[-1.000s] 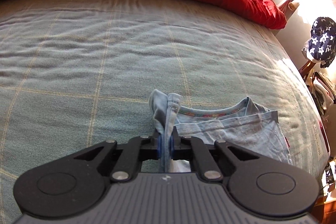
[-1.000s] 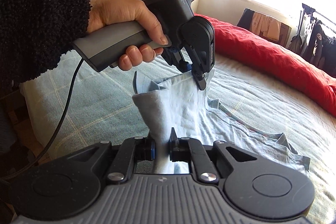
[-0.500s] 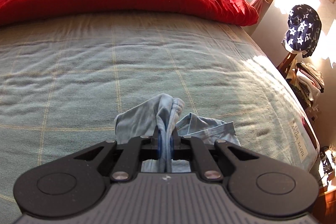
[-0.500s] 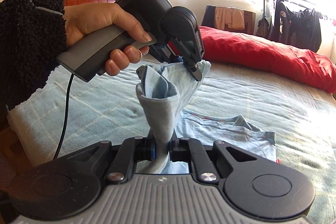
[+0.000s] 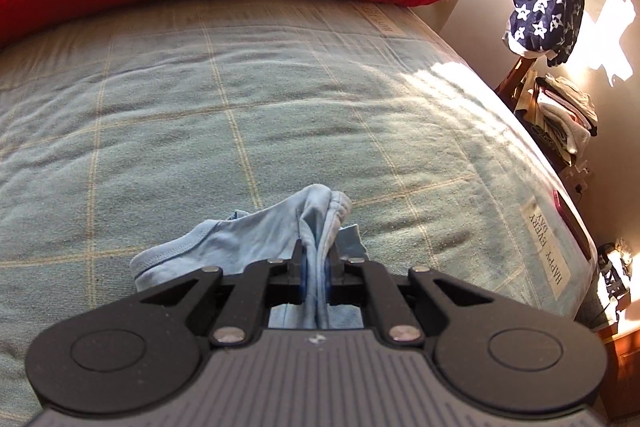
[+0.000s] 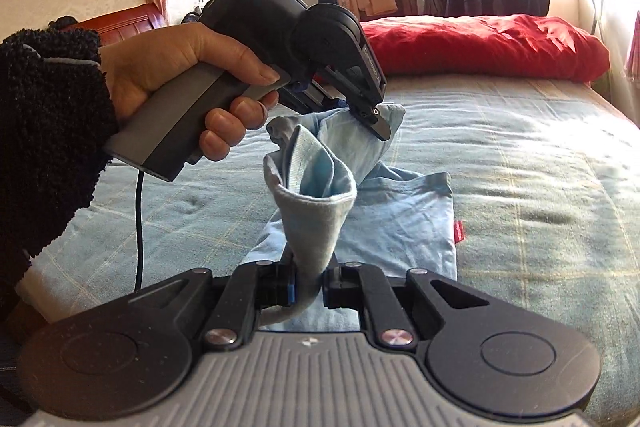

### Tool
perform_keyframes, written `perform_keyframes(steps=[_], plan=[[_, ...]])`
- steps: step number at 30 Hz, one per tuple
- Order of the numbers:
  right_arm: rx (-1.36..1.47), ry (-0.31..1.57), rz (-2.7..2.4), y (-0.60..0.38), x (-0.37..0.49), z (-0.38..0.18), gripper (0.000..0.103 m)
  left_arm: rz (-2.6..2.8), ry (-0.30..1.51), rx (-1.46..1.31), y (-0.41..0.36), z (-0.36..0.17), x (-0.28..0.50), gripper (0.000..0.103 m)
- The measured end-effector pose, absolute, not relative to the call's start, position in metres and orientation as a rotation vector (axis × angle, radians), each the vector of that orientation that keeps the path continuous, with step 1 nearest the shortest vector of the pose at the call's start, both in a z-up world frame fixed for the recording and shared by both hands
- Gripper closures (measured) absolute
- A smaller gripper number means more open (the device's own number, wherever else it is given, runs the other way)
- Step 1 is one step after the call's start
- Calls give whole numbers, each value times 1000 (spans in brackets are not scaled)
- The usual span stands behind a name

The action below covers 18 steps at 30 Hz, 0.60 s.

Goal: Fold clothes
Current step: 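Lift the gripped shirt edge with both grippers and fold it over the shirt, then open the left gripper while the right gripper lowers the folded edge onto the shirt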

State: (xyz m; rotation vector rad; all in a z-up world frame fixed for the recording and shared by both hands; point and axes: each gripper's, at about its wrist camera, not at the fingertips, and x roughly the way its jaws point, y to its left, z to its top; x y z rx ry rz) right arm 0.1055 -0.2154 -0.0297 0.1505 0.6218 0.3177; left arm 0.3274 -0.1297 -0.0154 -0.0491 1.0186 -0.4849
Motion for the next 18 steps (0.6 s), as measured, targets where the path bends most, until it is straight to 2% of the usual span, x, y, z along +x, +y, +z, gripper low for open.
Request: perform_keyframes(steps=[12,18], plan=[[618,771,360,-269,117,-86,90,-390,1076,141,-185,-60,325,97],[681,794,334,-277,112,-100,90,-393,1068,236,-214,-71,318,96]])
